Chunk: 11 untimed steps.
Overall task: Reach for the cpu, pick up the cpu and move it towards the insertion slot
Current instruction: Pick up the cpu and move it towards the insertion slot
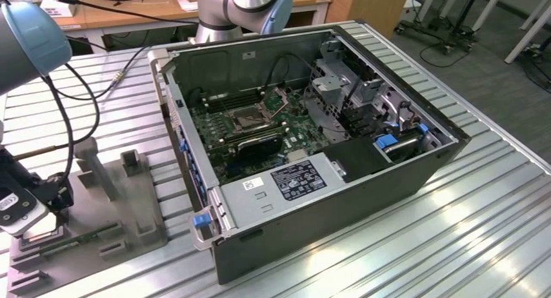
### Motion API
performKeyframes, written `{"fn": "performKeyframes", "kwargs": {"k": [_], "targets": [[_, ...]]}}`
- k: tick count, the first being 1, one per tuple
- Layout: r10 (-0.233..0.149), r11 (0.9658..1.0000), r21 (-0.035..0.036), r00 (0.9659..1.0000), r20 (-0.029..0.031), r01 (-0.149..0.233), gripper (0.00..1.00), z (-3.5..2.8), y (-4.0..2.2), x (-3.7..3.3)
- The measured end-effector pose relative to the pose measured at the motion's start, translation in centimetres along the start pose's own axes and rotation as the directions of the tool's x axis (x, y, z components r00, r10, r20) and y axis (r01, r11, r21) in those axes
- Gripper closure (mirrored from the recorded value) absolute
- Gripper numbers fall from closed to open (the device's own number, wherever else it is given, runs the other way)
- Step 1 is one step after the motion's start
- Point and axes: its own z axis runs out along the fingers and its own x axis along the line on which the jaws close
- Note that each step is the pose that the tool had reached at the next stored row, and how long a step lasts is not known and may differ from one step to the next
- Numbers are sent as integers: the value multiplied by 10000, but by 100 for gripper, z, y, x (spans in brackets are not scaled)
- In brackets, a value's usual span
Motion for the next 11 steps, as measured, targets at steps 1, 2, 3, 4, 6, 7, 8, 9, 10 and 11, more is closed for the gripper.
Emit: {"fn": "performKeyframes", "kwargs": {"k": [1,2,3,4,6,7,8,9,10,11], "targets": [[21,10000,0,10000,3,-21,33,1,-4,2],[36,10000,1,10000,1,-36,33,0,-6,4],[41,10000,1,10000,3,-41,35,0,-6,4],[43,10000,-1,10000,4,-43,35,0,-6,3],[44,10000,-4,10000,4,-44,41,0,-6,-1],[43,10000,-4,10000,3,-43,41,0,-6,-5],[44,10000,-4,10000,3,-44,41,0,-6,-8],[44,10000,-5,10000,3,-44,41,1,-5,-11],[46,10000,-3,10000,1,-46,41,0,-6,-11],[46,10000,-3,10000,1,-46,43,0,-6,-12]]}}
